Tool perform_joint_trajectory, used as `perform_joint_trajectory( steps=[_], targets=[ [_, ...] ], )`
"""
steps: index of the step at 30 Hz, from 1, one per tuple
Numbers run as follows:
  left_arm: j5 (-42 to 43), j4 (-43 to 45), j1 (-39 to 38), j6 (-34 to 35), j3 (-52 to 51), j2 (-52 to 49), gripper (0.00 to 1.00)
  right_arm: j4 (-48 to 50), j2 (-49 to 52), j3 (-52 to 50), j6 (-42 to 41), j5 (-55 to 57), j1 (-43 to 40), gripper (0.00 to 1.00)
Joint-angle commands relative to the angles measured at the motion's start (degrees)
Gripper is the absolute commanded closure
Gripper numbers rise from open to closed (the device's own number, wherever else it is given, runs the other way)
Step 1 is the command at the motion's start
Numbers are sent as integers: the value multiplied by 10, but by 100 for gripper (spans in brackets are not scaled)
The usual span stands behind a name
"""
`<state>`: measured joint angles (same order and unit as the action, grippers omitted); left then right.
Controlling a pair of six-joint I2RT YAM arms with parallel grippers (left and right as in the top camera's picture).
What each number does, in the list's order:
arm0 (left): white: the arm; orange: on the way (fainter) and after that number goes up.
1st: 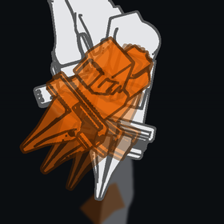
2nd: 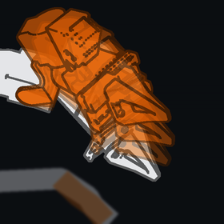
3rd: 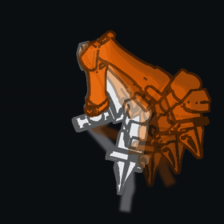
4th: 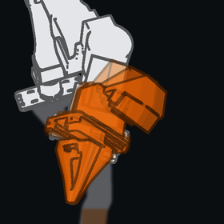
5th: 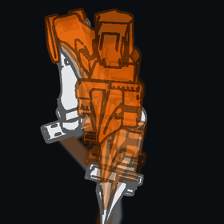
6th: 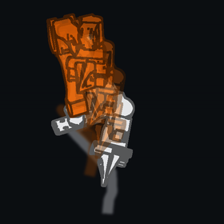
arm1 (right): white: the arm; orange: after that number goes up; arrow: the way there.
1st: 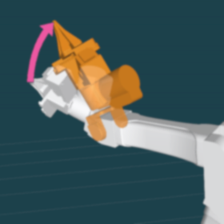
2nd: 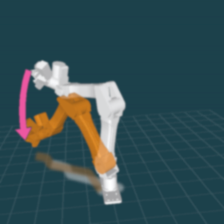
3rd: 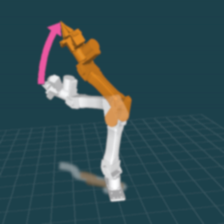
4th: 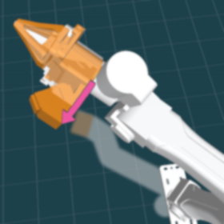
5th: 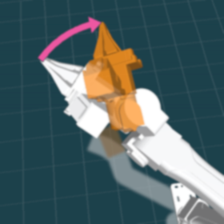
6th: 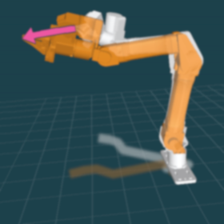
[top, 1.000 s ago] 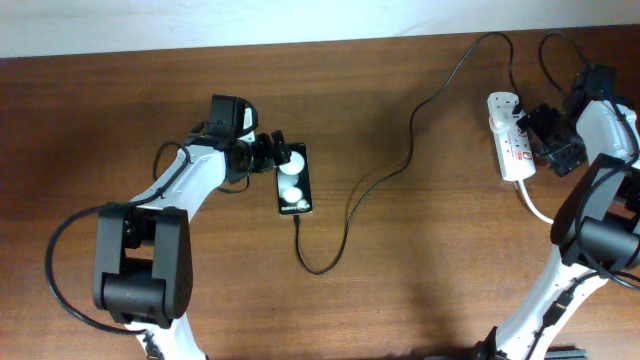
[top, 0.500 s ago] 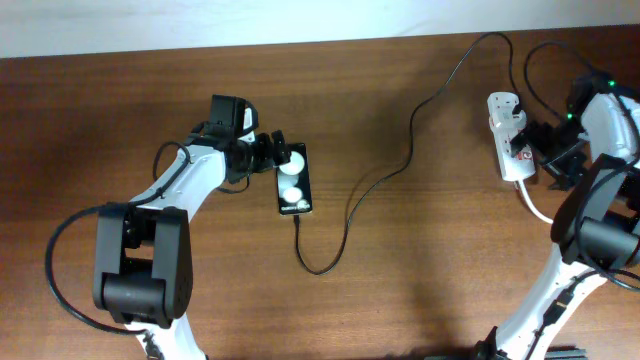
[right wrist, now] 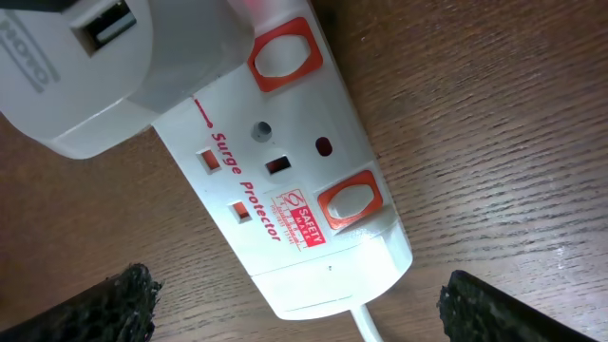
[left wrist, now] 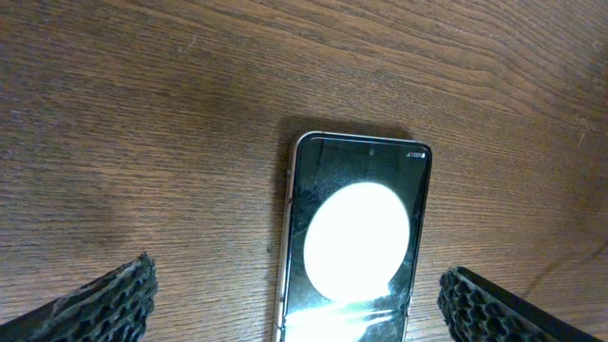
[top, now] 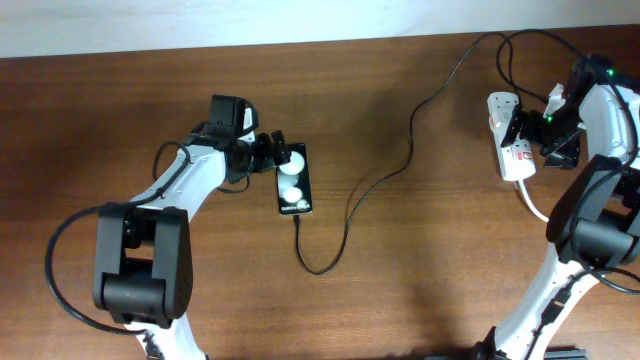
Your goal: Plug charger to phone and switch on socket
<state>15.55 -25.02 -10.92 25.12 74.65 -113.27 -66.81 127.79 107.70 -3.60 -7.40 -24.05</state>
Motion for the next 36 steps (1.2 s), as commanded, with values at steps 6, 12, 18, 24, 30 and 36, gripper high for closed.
perform_joint_trajectory(
  steps=[6, 12, 18, 24, 30, 36],
  targets=[
    [-6, 1, -2, -3, 1, 1, 1, 2, 1, 9, 6, 7, 0, 1],
    [-6, 1, -2, -3, 1, 1, 1, 2, 1, 9, 6, 7, 0, 1],
    [-6, 1, -2, -3, 1, 1, 1, 2, 1, 9, 6, 7, 0, 1],
    [-6, 0, -2, -3, 1, -2, 1, 2, 1, 9, 6, 7, 0, 1],
    [-6, 0, -6, -3, 1, 35, 1, 2, 1, 9, 6, 7, 0, 2],
    [-6, -2, -15, -3, 1, 169, 1, 2, 1, 9, 6, 7, 0, 1]
  ],
)
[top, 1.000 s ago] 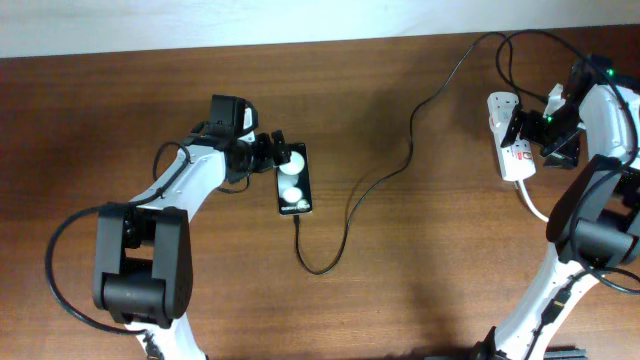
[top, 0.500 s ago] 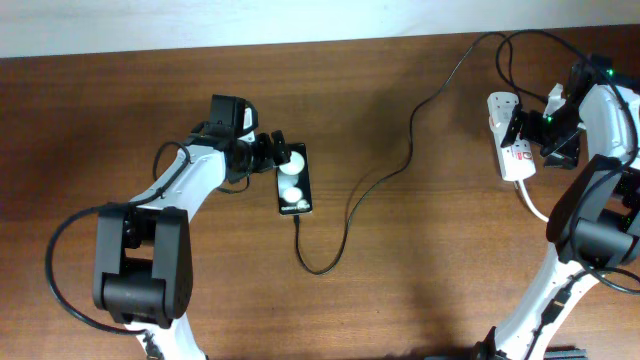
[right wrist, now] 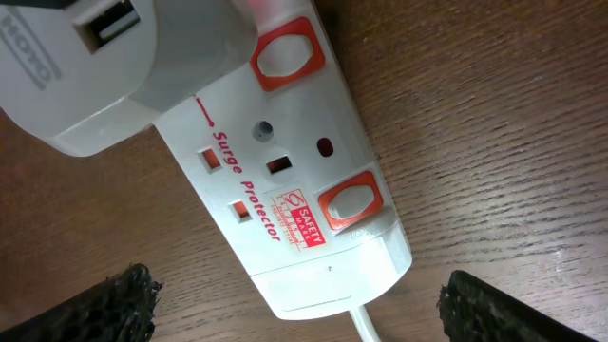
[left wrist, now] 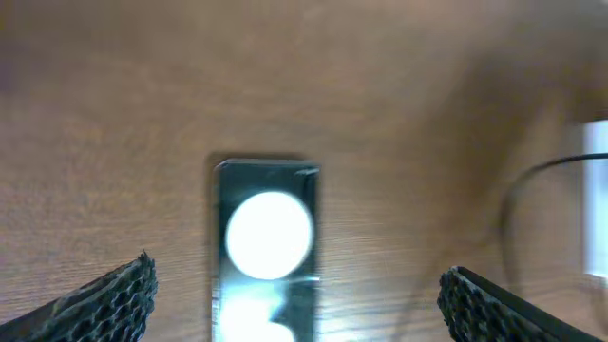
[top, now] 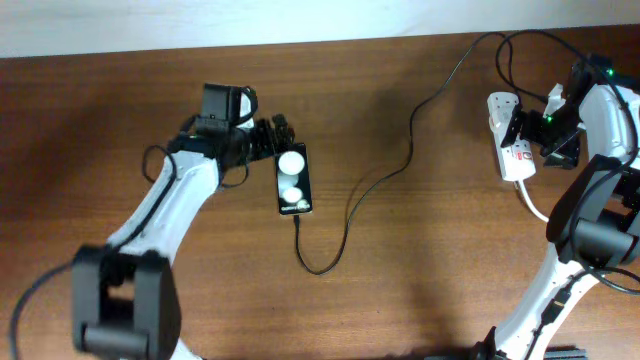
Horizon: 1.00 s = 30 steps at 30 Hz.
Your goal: Plug charger to phone and switch on socket
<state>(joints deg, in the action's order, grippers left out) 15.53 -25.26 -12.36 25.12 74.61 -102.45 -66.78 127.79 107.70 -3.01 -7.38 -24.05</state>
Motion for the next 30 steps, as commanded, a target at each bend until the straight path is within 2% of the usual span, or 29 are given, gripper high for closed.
perform_joint_trajectory(
  steps=[1, 5, 7, 13, 15, 19, 24, 30],
  targets=[
    [-5, 1, -1, -3, 1, 75, 1, 2, 1, 9, 0, 7, 0, 1],
    [-6, 1, -1, -4, 1, 120, 1, 2, 1, 9, 0, 7, 0, 1],
    [-103, -1, -1, -10, 1, 124, 1, 2, 1, 9, 0, 7, 0, 1],
    [-113, -32, -2, -10, 0, 126, 1, 2, 1, 9, 0, 7, 0, 1],
    [-113, -31, -3, -34, -13, 125, 1, 2, 1, 9, 0, 7, 0, 1],
    [-115, 14, -6, -42, -78, 126, 1, 2, 1, 9, 0, 7, 0, 1],
    [-113, 66, -6, -128, -188, 134, 1, 2, 1, 9, 0, 7, 0, 1],
    [-113, 200, -6, -147, -326, 199, 1, 2, 1, 9, 0, 7, 0, 1]
  ],
)
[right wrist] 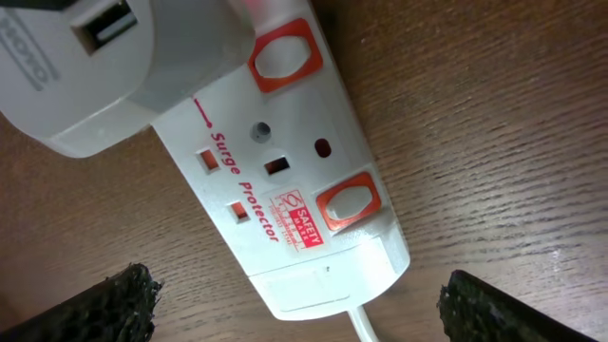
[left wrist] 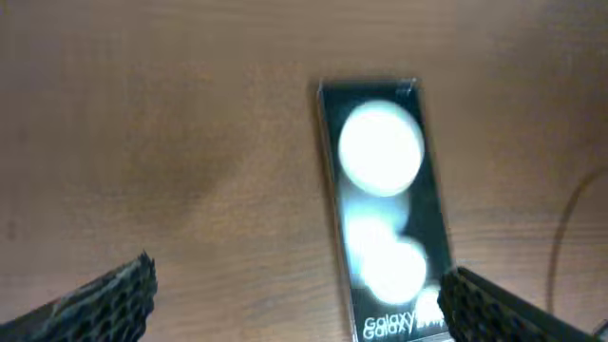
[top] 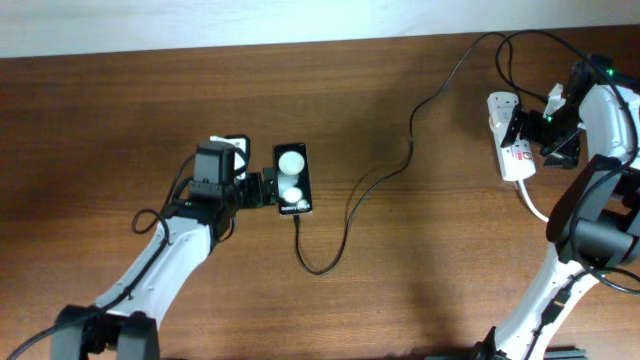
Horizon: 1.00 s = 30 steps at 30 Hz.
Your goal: Plug charger to phone and switch on socket
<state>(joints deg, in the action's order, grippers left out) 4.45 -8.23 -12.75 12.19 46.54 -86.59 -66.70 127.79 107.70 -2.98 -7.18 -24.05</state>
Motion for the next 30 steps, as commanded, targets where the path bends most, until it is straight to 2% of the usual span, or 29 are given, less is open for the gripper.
perform_joint_trajectory(
  steps=[1, 6, 9, 14, 17, 20, 25, 30],
  targets=[
    [-2, 36, -2, -29, -59, 47, 1, 1, 1, 9, 0, 5, 0, 1],
    [-2, 48, -2, -93, -92, 68, 1, 1, 1, 9, 0, 5, 0, 1],
    [-2, 69, -2, -97, -112, 78, 1, 1, 1, 9, 0, 5, 0, 1],
    [23, 239, -2, -97, -223, 101, 1, 1, 1, 9, 0, 5, 0, 1],
    [26, 345, -2, -97, -310, 152, 1, 1, 1, 9, 0, 5, 0, 1],
    [10, 408, -2, -97, -388, 216, 1, 1, 1, 9, 0, 5, 0, 1],
    [-16, 391, -2, -97, -457, 311, 1, 1, 1, 9, 0, 5, 0, 1],
    [-28, 192, 27, -97, -460, 460, 1, 1, 1, 9, 0, 5, 0, 2]
  ],
)
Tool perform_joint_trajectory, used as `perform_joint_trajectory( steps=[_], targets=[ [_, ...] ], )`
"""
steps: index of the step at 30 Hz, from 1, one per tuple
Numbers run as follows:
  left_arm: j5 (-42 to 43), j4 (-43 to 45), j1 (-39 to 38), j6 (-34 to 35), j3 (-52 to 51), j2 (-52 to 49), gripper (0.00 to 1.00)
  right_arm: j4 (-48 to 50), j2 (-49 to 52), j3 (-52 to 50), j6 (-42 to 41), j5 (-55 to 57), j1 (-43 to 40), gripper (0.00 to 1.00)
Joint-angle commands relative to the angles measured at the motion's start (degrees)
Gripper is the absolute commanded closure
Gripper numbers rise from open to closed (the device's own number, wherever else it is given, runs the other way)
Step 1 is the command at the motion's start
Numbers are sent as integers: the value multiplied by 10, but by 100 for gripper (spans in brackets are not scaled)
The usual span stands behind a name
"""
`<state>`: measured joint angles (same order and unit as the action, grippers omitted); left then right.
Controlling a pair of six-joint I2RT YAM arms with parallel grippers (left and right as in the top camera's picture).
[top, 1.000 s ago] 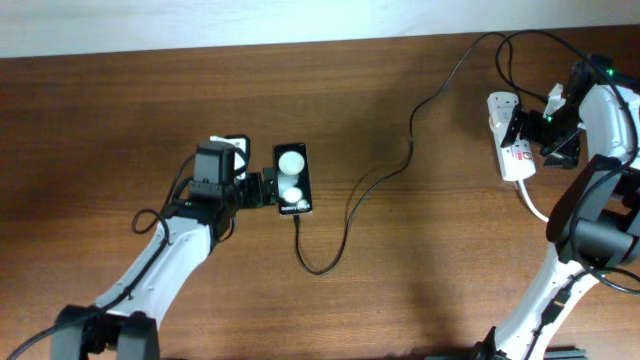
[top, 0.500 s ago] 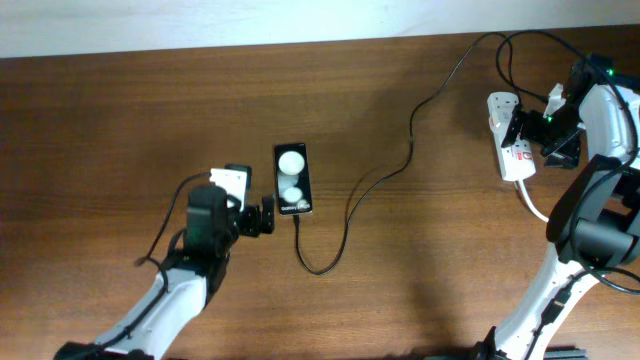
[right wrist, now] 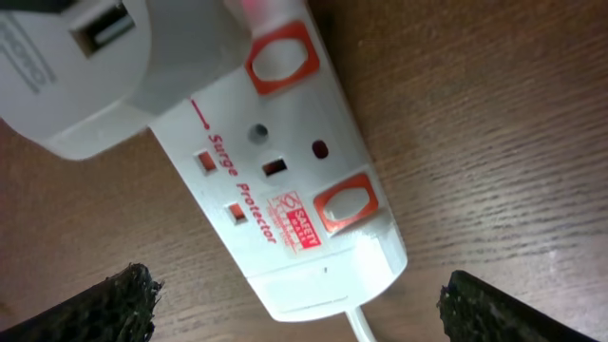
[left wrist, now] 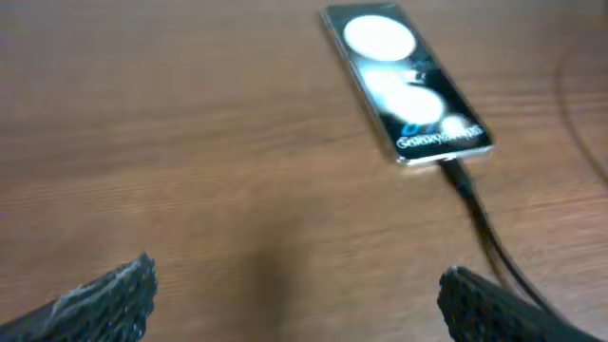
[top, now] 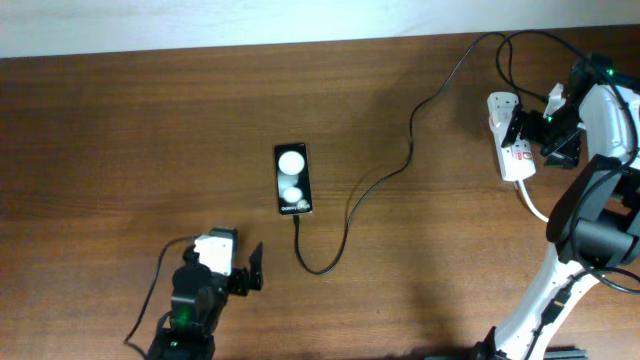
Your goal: Plug charger to phone and switch on socket
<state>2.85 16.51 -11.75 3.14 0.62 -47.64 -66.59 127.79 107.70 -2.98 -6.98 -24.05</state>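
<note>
The black phone [top: 291,179] lies face up mid-table, with two lamp glares on its screen. The black charger cable [top: 345,215] is plugged into its near end [left wrist: 454,175]. The cable loops and runs to the white adapter [right wrist: 114,66] in the white power strip [top: 516,150]. Two red rocker switches [right wrist: 347,204] sit on the strip; I cannot tell whether they are on. My left gripper [top: 253,274] is open and empty near the front edge, well short of the phone [left wrist: 404,76]. My right gripper [right wrist: 294,309] is open above the strip, fingers either side of its cord end.
The strip's white mains cord [top: 532,203] trails toward the front right beside my right arm. The black cable climbs past the table's back edge [top: 485,38]. Bare brown wood [top: 120,150] surrounds the phone.
My left gripper has gone from just left of the phone to the front of the table, still open. Phone, cable and right gripper are unchanged.
My left gripper first stood open around the phone's far end. It was then off that end to the left, then beside the phone's left edge, and is now near the front edge. The cable stayed plugged in; my right gripper stayed open over the strip.
</note>
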Motion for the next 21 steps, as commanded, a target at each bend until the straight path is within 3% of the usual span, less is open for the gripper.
perform_joint_trajectory(
  steps=[1, 4, 15, 21],
  targets=[
    [-12, -103, 25, -6, -1, 115, 1, 0, 1, 9, 0, 3, 0, 1],
    [-19, -208, 26, -6, -1, 212, 1, 0, 1, 9, 0, 3, 0, 1],
    [-28, -214, 83, -45, -1, 473, 1, 0, 1, 8, 0, 3, 0, 1],
    [-28, -213, 83, -45, -1, 474, 1, 0, 1, 9, 0, 3, 0, 1]
  ],
)
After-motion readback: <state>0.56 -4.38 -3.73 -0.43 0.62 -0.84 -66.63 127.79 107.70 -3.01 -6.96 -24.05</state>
